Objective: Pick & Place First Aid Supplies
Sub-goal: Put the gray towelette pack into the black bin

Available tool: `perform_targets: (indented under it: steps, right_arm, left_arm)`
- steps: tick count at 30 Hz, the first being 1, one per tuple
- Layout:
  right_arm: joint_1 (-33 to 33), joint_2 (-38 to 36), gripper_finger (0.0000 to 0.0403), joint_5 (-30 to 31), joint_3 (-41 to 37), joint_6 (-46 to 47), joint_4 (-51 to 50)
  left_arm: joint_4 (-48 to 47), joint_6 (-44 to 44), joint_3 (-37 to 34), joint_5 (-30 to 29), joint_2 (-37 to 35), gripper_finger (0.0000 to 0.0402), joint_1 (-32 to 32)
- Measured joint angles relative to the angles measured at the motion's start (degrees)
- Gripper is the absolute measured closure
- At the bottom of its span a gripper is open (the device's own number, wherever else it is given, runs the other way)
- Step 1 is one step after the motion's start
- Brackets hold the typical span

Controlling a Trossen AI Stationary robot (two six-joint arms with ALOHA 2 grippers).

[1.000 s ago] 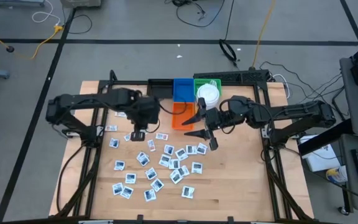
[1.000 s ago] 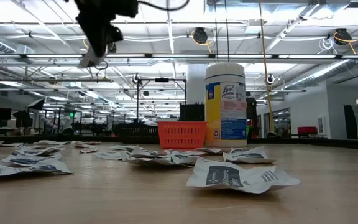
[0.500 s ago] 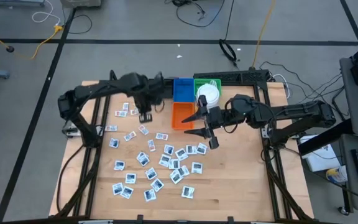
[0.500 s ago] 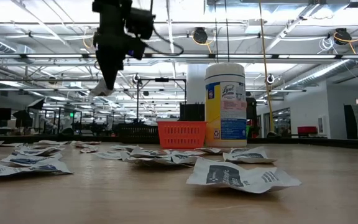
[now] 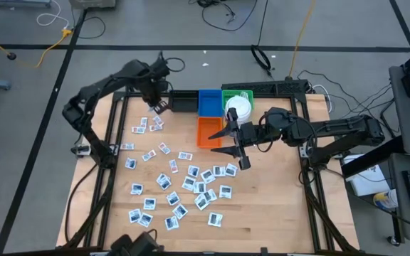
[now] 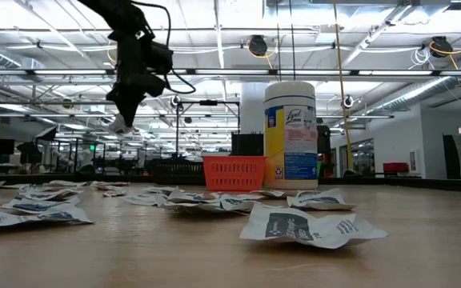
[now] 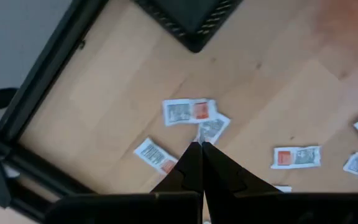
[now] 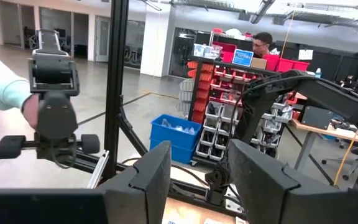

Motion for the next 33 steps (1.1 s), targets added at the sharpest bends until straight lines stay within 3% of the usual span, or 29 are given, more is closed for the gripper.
perform_targets:
  steps: [10, 25, 33]
  right_arm:
    - [0.0, 0.0, 0.0248, 0.0, 0.0, 0.0, -0.1]
    - [0.0, 0.0, 0.0248, -0.1, 0.0, 0.0, -0.2]
    - [0.0, 0.0, 0.0248, -0.1, 0.0, 0.0, -0.2]
  left_arm:
    - [3.3, -1.0, 1.6, 0.0, 5.0, 0.0402, 1.2]
    - [1.3, -1.5, 27.8, 1.2, 24.1, 0.0402, 0.0]
    - [1.1, -1.8, 30.6, -0.3, 28.4, 0.0402, -1.7]
